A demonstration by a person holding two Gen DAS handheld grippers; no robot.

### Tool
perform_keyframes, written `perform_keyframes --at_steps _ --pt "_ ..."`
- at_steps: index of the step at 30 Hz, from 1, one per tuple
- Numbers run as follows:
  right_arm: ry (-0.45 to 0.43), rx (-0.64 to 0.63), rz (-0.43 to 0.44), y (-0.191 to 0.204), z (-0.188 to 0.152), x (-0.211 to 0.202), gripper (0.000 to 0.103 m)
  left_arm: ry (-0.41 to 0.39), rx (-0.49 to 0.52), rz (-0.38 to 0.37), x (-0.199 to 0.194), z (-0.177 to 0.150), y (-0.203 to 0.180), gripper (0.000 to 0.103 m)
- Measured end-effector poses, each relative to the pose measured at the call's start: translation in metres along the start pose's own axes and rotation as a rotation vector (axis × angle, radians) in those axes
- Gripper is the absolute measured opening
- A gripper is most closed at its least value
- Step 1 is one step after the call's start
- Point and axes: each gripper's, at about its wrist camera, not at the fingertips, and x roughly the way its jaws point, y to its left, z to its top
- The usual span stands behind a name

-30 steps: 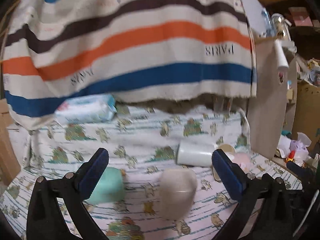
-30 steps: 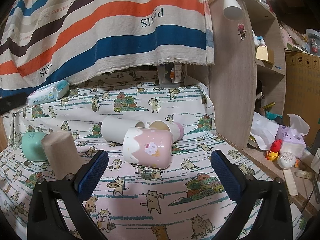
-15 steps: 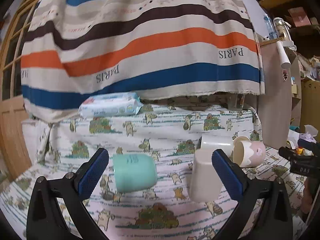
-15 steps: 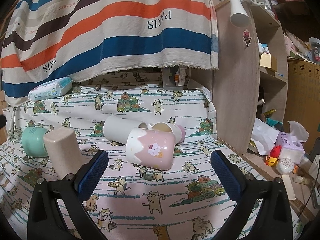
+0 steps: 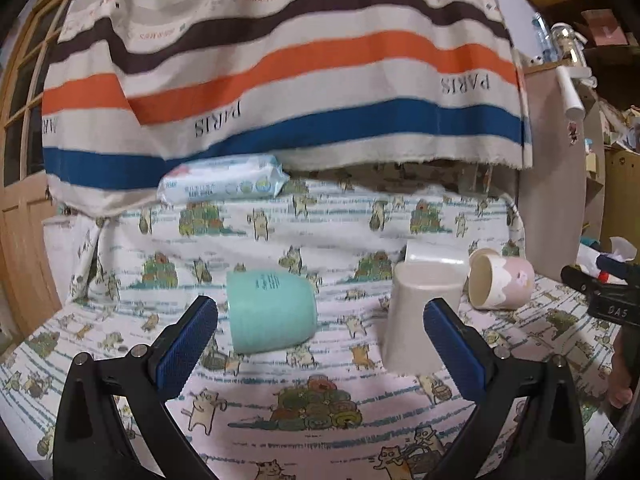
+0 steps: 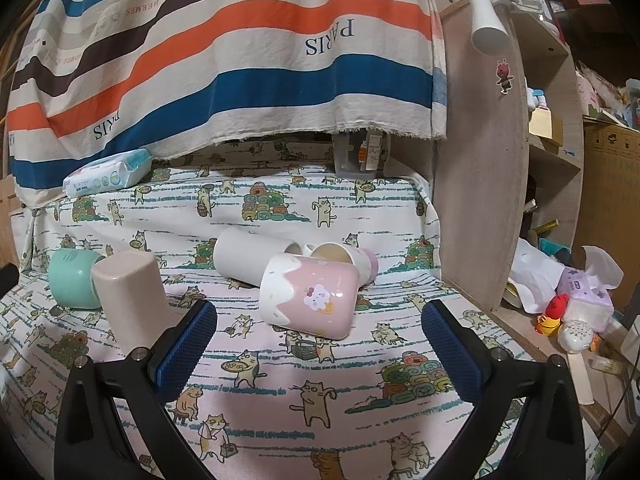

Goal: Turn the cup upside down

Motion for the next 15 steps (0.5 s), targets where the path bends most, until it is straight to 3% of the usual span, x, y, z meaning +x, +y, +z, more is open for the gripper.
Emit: perform_keyframes --at_steps 4,15 --pt "0.001 0.000 0.000 -0.0001 -0.0001 0.0000 0.103 0.073 -0.005 0.003 0.0117 -0.0027 -0.0007 0.102" --pt "-0.003 0.002 -0.002 -0.0005 0.0002 -0.0006 0.103 0.071 -0.019 0.037 0.0116 -0.0032 0.0023 0.102"
